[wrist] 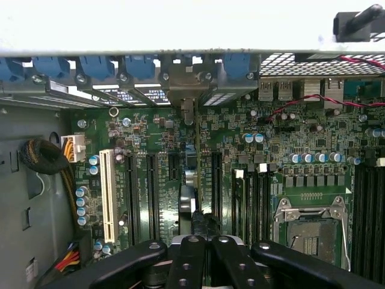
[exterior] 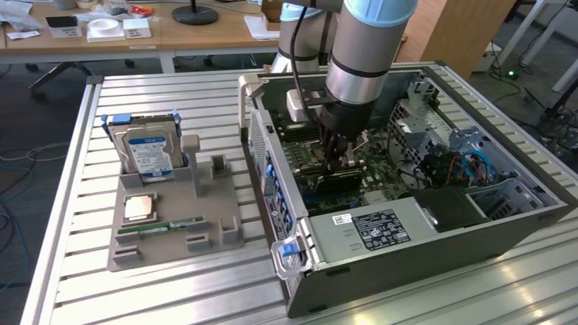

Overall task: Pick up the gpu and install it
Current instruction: 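Press down on the gpu until it lock into place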

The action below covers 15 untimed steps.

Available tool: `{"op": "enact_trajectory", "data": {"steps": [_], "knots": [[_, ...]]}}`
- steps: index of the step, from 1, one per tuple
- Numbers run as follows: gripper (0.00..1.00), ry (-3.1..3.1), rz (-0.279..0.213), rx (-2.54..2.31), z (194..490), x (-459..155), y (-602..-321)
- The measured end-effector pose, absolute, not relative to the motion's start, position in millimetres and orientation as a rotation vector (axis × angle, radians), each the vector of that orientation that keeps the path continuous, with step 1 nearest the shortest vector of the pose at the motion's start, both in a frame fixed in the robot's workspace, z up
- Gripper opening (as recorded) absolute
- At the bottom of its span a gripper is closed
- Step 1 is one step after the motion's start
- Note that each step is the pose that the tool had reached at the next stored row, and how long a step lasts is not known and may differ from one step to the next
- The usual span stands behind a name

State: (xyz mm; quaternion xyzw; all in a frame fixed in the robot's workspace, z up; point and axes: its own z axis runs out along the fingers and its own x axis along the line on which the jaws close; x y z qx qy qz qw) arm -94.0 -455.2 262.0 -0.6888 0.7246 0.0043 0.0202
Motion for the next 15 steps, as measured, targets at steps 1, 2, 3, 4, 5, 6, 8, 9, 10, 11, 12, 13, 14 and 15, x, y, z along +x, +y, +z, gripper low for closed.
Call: {"op": "enact_trajectory", "data": {"steps": [1, 2, 3, 4, 5, 6, 8, 9, 10, 11, 12, 13, 14, 15], "knots": [[0.11, 2.247, 0.013, -2.136, 261.7, -94.1, -455.2], [0.11, 2.248, 0.013, -2.137, 261.6, -94.3, -455.2], [0.11, 2.248, 0.013, -2.137, 261.6, -94.3, -455.2], [0.11, 2.248, 0.013, -2.137, 261.6, -94.3, -455.2], [0.11, 2.248, 0.013, -2.137, 261.6, -94.3, -455.2], [0.11, 2.248, 0.013, -2.137, 261.6, -94.3, -455.2], [0.11, 2.248, 0.013, -2.136, 261.4, -95.1, -455.1], [0.11, 2.248, 0.014, -2.136, 261.4, -95.8, -455.1], [0.11, 2.248, 0.014, -2.136, 261.4, -96.1, -455.1], [0.11, 2.248, 0.014, -2.137, 261.4, -96.1, -455.1], [0.11, 2.248, 0.014, -2.137, 261.5, -96.1, -455.2], [0.11, 2.248, 0.014, -2.137, 261.5, -96.2, -455.2], [0.11, 2.248, 0.014, -2.137, 261.5, -96.2, -455.2], [0.11, 2.248, 0.013, -2.137, 261.5, -96.2, -455.2]]}}
